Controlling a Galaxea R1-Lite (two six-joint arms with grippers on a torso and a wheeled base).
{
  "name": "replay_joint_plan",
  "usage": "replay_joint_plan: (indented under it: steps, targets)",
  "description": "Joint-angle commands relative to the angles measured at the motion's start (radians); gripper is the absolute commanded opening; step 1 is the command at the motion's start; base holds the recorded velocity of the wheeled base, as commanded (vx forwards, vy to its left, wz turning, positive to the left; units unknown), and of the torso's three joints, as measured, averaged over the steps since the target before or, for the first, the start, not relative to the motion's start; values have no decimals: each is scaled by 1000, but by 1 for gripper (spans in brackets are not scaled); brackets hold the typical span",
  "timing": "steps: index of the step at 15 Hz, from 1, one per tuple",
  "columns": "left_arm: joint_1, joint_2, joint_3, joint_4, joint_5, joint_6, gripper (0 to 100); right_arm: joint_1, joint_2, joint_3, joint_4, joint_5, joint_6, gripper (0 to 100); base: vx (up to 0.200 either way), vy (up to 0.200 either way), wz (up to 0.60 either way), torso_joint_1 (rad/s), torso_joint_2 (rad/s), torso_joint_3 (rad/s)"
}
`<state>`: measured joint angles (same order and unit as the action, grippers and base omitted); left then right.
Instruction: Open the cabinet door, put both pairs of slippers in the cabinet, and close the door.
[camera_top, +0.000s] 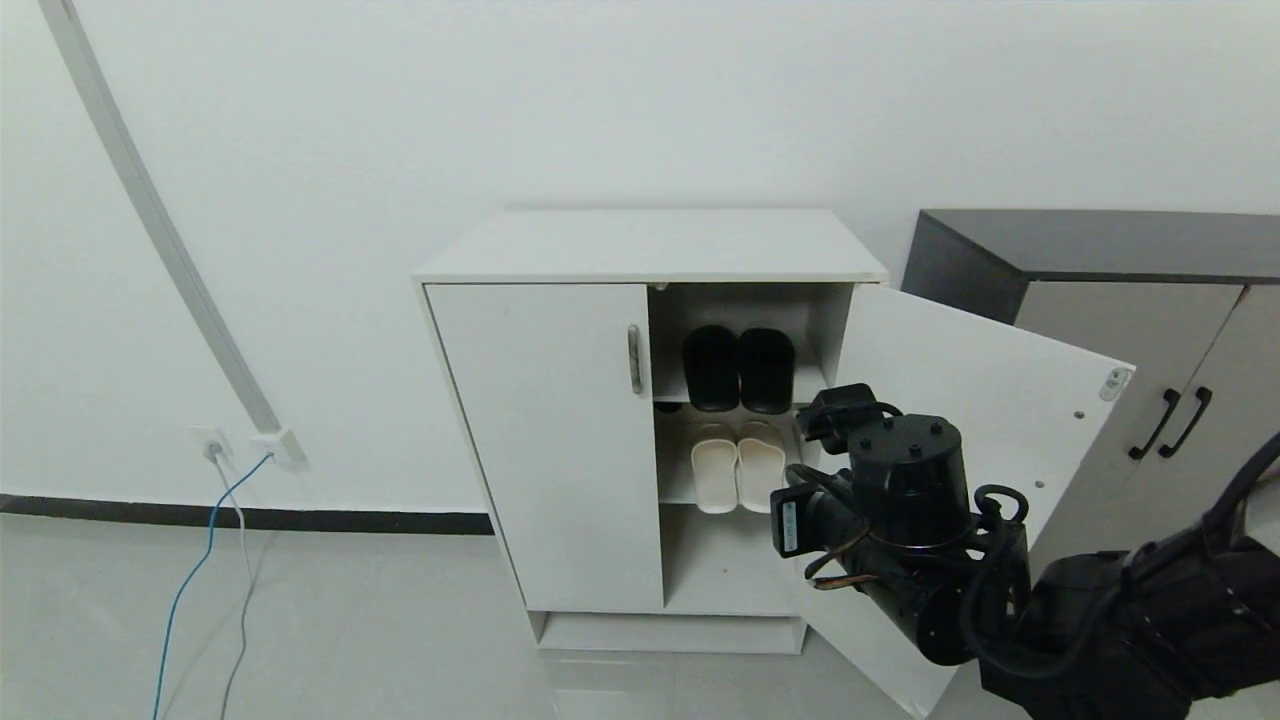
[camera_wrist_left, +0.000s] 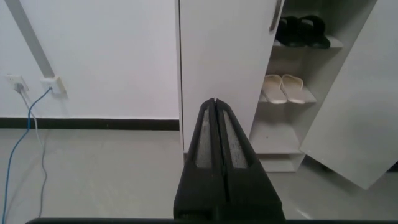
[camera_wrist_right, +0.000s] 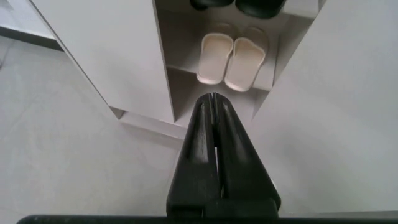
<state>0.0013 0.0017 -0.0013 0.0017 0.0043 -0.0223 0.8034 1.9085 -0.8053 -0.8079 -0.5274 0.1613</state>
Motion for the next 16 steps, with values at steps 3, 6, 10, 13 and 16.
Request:
replay_joint_plan:
  steps: [3,6,10,13,16]
  targets:
    - [0,0,0,0,0,1,0,0,4,0,-1,0,0,0,0,0,0,177,-499,-318]
    - [0,0,0,0,0,1,0,2,6,0,-1,0,0,0,0,0,0,203,-515,-323]
    - [0,0,0,0,0,-1,0,2,12,3,-1,0,0,0,0,0,0,220,-529,-325]
    - [0,0,0,0,0,-1,0,2,14,5,-2,0,1,0,0,0,0,243,-572,-331]
    - [0,0,0,0,0,1,0,0,12,8,-4,-3,1,0,0,0,0,268,-605,-339]
